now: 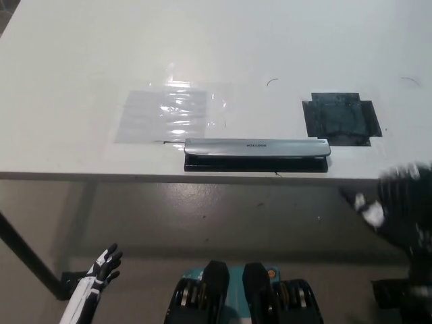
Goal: The paper pin puncher is placed at the center of the table and close to the robot and the robot uses its right fist to press on the paper pin puncher
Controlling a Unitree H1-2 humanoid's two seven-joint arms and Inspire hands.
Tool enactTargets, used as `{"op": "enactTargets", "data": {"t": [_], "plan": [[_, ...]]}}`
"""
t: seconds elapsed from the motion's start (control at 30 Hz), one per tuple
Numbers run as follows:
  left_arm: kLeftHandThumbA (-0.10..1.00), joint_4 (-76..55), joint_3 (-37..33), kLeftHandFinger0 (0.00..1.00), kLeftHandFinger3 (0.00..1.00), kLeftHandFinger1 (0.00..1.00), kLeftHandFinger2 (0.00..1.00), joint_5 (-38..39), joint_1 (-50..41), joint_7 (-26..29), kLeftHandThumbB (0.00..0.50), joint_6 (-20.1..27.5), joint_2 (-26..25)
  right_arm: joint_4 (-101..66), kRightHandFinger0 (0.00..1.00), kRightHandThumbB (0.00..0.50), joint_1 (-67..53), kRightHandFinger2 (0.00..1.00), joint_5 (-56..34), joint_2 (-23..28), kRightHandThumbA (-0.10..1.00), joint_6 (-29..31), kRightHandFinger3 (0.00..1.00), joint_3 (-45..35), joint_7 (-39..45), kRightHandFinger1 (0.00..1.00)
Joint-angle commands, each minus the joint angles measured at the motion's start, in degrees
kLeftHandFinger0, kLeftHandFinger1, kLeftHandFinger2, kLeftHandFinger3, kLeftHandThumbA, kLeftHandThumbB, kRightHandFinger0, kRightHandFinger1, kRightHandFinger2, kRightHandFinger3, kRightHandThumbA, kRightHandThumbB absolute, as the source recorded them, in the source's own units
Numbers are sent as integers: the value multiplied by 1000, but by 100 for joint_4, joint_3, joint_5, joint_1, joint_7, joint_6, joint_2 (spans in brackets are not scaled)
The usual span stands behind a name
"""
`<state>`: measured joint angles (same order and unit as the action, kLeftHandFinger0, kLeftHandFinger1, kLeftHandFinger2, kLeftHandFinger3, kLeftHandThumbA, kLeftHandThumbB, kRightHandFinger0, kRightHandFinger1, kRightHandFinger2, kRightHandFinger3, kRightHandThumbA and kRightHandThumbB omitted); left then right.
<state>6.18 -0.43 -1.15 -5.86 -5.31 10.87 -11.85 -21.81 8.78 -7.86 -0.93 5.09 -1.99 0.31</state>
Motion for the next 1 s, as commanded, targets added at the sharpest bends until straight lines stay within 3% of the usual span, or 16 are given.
{"op": "enactTargets", "data": {"t": [0.0, 0.1, 0.2, 0.27, 0.3, 0.37, 0.47, 0.53, 0.63, 0.7, 0.77, 0.83, 0.9, 0.97], "plan": [[1000, -103, -5, 1000, 1000, 1000, 1000, 14, 106, -119, 185, 321, -113, -75, 0, 184, 1112, 0, -37, -190, 1000, -1192, 0, 168, -152, 0], [1000, -150, -11, 1000, 1000, 1000, 1000, 22, 99, -124, 181, 293, -108, 577, 0, 140, 1827, 9, -285, -289, 1000, -1156, 22, 210, -3, 0], [1000, -148, -12, 1000, 1000, 1000, 1000, 13, 121, -120, 189, 305, -112, 1333, 0, 150, 2483, 58, -266, -457, 1000, -1219, 57, 204, -37, 0], [1000, -151, -15, 1000, 1000, 1000, 1000, 15, 137, -128, 188, 298, -120, 1876, 0, 182, 2835, 119, -102, -513, 1000, -1171, 75, 239, -55, 0], [1000, -181, -14, 1000, 1000, 1000, 1000, 31, 137, -134, 196, 243, -118, 2375, 0, 168, 3089, 163, -41, -592, 1000, -1082, 83, 245, -88, 1], [1000, -187, -22, 1000, 1000, 1000, 1000, 45, 146, -157, 190, 241, -131, 2940, 0, 155, 3311, 157, -79, -643, 1000, -811, 71, 218, -33, 0], [1000, -170, -13, 1000, 1000, 1000, 1000, 28, 155, -141, 194, 270, -129, 3711, 0, 163, 3592, 179, -56, -719, 1000, -650, 80, 208, -12, 0], [1000, -153, -8, 1000, 1000, 1000, 1000, 28, 164, -156, 200, 286, -143, 3959, 9, 185, 3663, 298, -27, -797, 1000, -737, 138, 184, -97, 77], [1000, -188, -4, 1000, 1000, 1000, 1000, 28, 163, -166, 193, 256, -133, 4642, 0, 199, 3810, 353, 196, -855, 1000, -510, 172, 220, -252, 101], [1000, -179, 2, 1000, 1000, 1000, 1000, 37, 170, -169, 190, 273, -122, 5072, 55, 204, 3838, 412, 157, -902, 1000, -334, 253, 185, -224, 189], [1000, -185, 2, 1000, 1000, 1000, 1000, 13, 189, -173, 197, 252, -133, 5507, 80, 179, 3873, 362, 203, -907, 1000, -73, 252, 189, -241, 151], [1000, -203, 6, 1000, 1000, 1000, 1000, 30, 186, -185, 195, 226, -135, 5838, 110, 175, 3845, 373, 193, -904, 1000, 57, 291, 176, -233, 170], [1000, -210, 13, 1000, 1000, 1000, 1000, 23, 194, -179, 207, 215, -131, 6128, 62, 168, 3828, 404, 196, -877, 1000, 230, 342, 169, -207, 182], [1000, -212, 19, 1000, 1000, 1000, 1000, 49, 187, -199, 207, 218, -138, 6355, 47, 164, 3796, 395, 232, -843, 1000, 404, 325, 181, -200, 172]]}}
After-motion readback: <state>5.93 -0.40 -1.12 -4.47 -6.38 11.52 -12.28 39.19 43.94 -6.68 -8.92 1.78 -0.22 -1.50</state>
